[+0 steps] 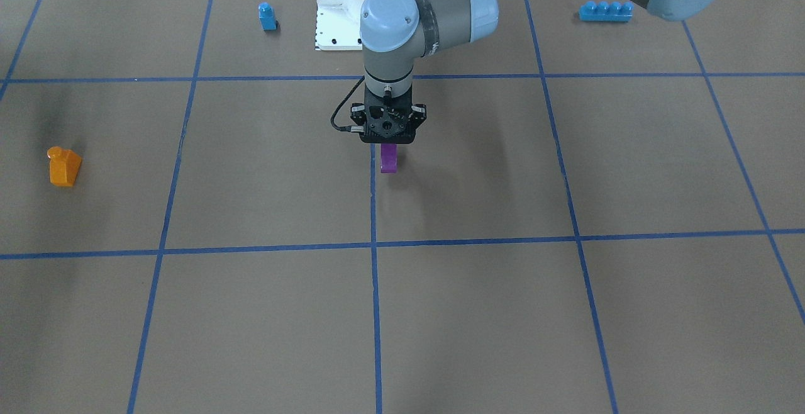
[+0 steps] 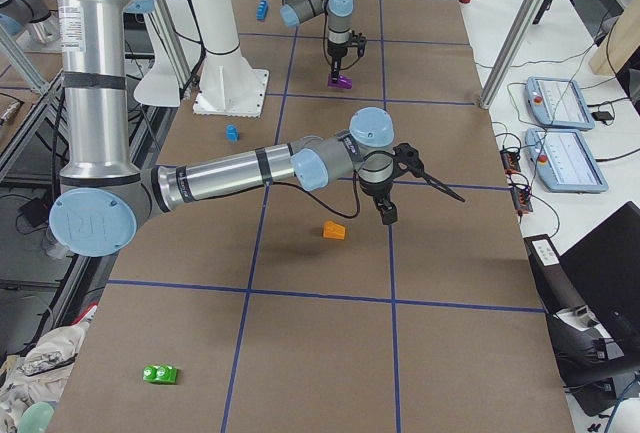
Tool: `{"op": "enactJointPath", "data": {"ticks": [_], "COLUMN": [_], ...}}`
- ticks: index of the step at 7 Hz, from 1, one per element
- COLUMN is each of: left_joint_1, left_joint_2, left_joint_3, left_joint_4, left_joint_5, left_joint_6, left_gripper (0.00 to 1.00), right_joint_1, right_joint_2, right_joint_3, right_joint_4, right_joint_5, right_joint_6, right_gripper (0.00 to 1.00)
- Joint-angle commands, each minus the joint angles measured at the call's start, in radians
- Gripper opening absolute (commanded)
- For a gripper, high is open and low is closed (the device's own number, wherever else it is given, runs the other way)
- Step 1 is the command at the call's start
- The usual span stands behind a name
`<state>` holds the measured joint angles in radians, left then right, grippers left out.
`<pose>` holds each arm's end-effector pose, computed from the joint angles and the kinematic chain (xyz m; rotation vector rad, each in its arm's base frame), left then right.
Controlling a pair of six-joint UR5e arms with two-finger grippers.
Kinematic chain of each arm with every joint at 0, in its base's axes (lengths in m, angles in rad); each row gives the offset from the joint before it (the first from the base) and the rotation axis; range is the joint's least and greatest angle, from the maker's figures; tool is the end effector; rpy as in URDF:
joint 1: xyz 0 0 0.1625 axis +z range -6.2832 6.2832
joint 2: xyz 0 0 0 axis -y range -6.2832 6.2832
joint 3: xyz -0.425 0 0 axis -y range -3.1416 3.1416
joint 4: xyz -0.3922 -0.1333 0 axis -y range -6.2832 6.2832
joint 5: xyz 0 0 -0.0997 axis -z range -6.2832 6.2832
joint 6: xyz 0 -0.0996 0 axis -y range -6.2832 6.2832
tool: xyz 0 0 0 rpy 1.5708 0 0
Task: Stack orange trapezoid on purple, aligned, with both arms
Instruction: 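Carry the purple block with the left gripper toward the table center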
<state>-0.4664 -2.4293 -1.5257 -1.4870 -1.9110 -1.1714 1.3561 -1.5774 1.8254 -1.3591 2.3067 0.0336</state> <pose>0.6053 -0.4168 0.1588 0.0081 0.7917 0.0606 -0.0415 -0.5022 0.5131 0.3471 -0.7744 -0.3392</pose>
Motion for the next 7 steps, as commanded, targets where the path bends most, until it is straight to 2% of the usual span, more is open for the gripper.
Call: {"op": "enactJointPath", "data": {"ticks": [1,6,7], "left_joint_1": [0.021,0.043,0.048], "left_joint_2": [-0.011,-0.057,-0.063], "left_joint_3": [0.021,0.073,0.085], "left_joint_4": [-0.002,-0.004,-0.004], "left_joint_5": [0.001,0.001,0.001], "left_joint_6": [-0.001,-0.027,-0.027], "left_gripper": [0.0,0.0,0.06], "right_joint_1": [0.0,0.0,0.0], "right_joint_2": [0.0,0.0,0.0], "right_joint_3": [0.0,0.0,0.0], "right_joint_4": [0.0,0.0,0.0], "right_joint_5": [0.0,0.0,0.0], "right_joint_6": [0.002,0.0,0.0], "right_gripper": [1.0,1.0,1.0]}}
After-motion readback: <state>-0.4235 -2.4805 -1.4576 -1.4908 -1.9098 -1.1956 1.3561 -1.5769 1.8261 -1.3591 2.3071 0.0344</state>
